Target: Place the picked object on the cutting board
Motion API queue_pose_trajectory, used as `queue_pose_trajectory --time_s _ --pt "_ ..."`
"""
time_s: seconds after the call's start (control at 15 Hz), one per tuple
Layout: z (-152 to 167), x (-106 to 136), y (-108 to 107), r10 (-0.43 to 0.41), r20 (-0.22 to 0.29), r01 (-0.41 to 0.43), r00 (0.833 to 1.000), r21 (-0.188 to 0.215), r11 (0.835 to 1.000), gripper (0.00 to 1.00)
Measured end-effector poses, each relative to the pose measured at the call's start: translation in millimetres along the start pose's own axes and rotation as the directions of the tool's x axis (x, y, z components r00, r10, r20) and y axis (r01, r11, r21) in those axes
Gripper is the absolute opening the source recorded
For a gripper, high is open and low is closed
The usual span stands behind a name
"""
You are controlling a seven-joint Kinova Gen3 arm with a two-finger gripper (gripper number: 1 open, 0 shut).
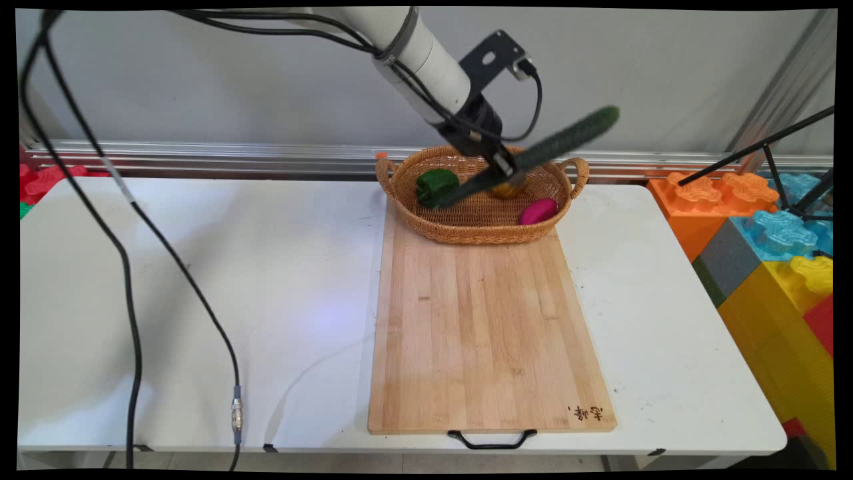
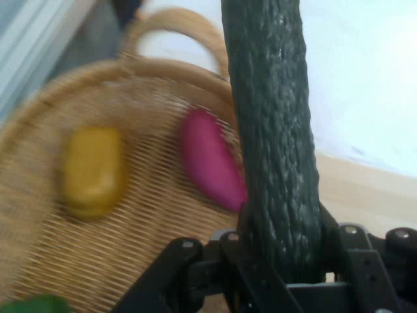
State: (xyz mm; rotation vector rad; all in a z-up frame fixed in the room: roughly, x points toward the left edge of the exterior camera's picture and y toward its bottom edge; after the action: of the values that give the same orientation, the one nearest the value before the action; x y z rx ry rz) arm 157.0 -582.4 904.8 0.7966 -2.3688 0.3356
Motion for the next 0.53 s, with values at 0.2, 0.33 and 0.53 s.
queue_pose_trajectory --time_s 0.2,0.33,0.53 --pt "-8.5 -14.1 31.7 0.037 0.047 -0.033 0.998 -0.075 0.997 0.0" --pt "-7.9 -27.5 43.3 0.061 0.08 -0.053 0.995 -0.1 0.994 0.0" --pt "0.8 -51.0 49.7 0.076 0.124 -0.063 0.989 -0.106 0.992 0.0"
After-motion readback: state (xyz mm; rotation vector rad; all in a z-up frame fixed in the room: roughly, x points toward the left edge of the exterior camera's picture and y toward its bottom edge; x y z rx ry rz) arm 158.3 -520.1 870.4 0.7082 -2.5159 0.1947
